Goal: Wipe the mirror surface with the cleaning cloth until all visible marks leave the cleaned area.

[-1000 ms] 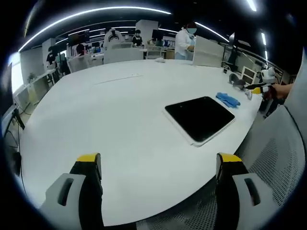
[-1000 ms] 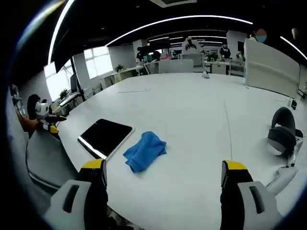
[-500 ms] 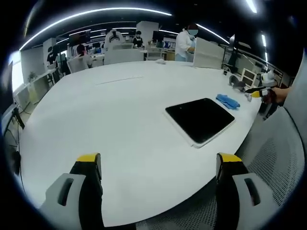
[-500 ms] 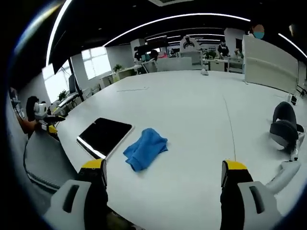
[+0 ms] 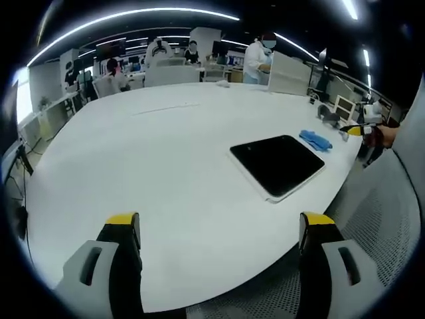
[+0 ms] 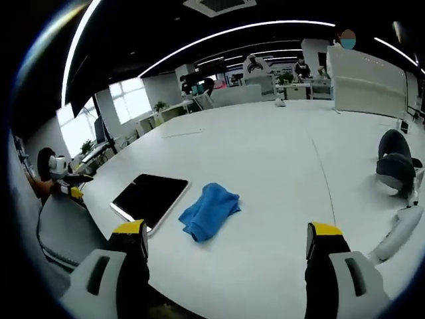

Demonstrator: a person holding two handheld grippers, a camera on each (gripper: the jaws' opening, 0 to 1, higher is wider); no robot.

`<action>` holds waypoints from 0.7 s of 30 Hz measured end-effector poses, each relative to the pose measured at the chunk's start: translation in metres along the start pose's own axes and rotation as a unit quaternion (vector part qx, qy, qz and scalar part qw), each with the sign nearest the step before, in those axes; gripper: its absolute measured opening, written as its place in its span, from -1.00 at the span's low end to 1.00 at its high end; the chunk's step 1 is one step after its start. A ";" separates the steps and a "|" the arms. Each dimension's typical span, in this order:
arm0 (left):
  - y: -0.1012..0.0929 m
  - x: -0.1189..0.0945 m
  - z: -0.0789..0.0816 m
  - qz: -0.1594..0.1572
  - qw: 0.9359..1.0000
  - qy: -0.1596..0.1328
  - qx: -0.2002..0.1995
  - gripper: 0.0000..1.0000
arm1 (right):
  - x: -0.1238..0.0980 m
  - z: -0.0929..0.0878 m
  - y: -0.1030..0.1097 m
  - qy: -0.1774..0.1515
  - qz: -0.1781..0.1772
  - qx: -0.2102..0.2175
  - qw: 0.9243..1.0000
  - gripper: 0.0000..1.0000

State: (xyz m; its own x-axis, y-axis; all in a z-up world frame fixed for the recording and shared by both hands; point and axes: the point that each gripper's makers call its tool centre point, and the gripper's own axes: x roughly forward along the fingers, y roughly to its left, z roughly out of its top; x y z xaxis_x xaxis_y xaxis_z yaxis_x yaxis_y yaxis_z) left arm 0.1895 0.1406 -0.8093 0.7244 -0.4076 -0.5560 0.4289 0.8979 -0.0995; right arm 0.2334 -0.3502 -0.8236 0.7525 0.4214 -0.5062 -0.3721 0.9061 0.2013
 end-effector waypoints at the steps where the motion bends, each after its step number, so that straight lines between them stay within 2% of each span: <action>1: 0.000 0.000 0.001 0.001 1.000 -0.001 0.000 0.98 | 0.000 -0.001 -0.001 0.002 -0.002 -0.004 1.000 0.97; 7: 0.004 -0.001 0.000 0.003 1.000 -0.005 -0.002 0.98 | -0.005 -0.005 -0.007 0.006 -0.010 0.003 1.000 0.97; 9: 0.003 0.000 0.000 0.002 1.000 -0.004 -0.002 0.98 | -0.006 -0.008 -0.010 0.017 -0.015 -0.005 1.000 0.97; 21: 0.008 0.001 -0.006 -0.003 1.000 0.002 -0.004 0.98 | -0.008 -0.006 -0.010 0.012 -0.021 0.004 1.000 0.97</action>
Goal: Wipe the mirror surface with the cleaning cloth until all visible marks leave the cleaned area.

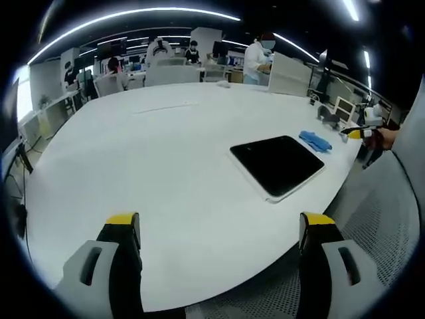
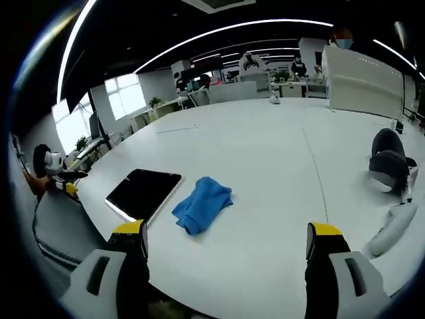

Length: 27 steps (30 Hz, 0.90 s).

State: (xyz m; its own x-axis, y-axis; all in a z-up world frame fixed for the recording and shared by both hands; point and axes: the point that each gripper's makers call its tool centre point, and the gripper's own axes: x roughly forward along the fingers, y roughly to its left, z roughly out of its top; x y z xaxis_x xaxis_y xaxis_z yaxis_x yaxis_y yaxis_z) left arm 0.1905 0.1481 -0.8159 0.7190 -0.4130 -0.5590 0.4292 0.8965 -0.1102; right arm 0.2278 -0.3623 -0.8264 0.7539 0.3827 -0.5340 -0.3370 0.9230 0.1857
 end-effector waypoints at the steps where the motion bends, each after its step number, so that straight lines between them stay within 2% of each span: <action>1: 0.001 0.000 -0.001 0.000 1.000 0.001 0.001 0.98 | 0.000 0.001 0.000 -0.002 0.000 0.002 1.000 0.97; 27: 0.004 0.000 -0.001 0.006 1.000 -0.001 -0.004 0.98 | 0.001 0.001 -0.005 -0.004 -0.006 0.016 1.000 0.97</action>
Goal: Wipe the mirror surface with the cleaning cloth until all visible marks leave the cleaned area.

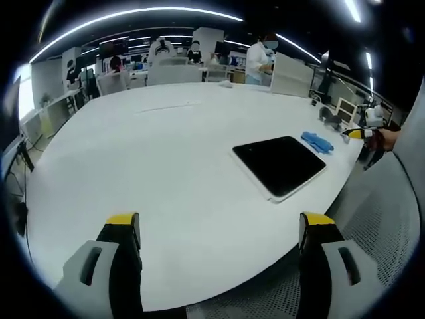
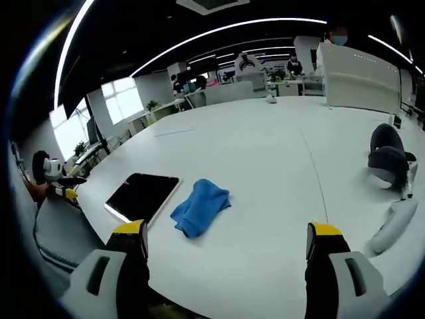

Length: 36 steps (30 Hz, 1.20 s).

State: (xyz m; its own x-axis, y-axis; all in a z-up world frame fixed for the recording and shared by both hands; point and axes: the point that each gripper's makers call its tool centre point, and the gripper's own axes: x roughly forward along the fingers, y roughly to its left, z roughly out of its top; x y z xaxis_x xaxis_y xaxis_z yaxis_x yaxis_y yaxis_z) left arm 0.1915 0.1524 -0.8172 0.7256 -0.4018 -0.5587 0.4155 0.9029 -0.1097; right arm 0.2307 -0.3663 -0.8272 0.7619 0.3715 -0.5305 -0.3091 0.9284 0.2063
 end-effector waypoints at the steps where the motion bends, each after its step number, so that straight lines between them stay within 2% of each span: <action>1: 0.000 0.000 0.000 0.000 1.000 -0.001 0.000 0.98 | 0.000 -0.001 0.000 0.001 -0.001 0.000 1.000 0.97; 6: 0.002 0.000 0.000 0.002 1.000 -0.001 0.000 0.98 | -0.001 -0.002 -0.004 0.003 -0.007 -0.001 1.000 0.97; 12: 0.001 0.000 0.000 0.003 1.000 0.000 0.000 0.98 | -0.001 0.001 -0.004 -0.009 -0.010 -0.030 0.999 0.97; 36: 0.001 0.000 0.000 0.007 1.000 0.001 0.001 0.98 | 0.002 0.001 0.000 0.001 -0.013 -0.015 1.000 0.97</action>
State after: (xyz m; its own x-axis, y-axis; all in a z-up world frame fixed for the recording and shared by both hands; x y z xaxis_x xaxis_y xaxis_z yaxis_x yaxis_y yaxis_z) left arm 0.1918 0.1530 -0.8167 0.7306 -0.3892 -0.5610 0.4063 0.9082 -0.1008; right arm 0.2325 -0.3653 -0.8277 0.7690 0.3479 -0.5363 -0.3072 0.9368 0.1673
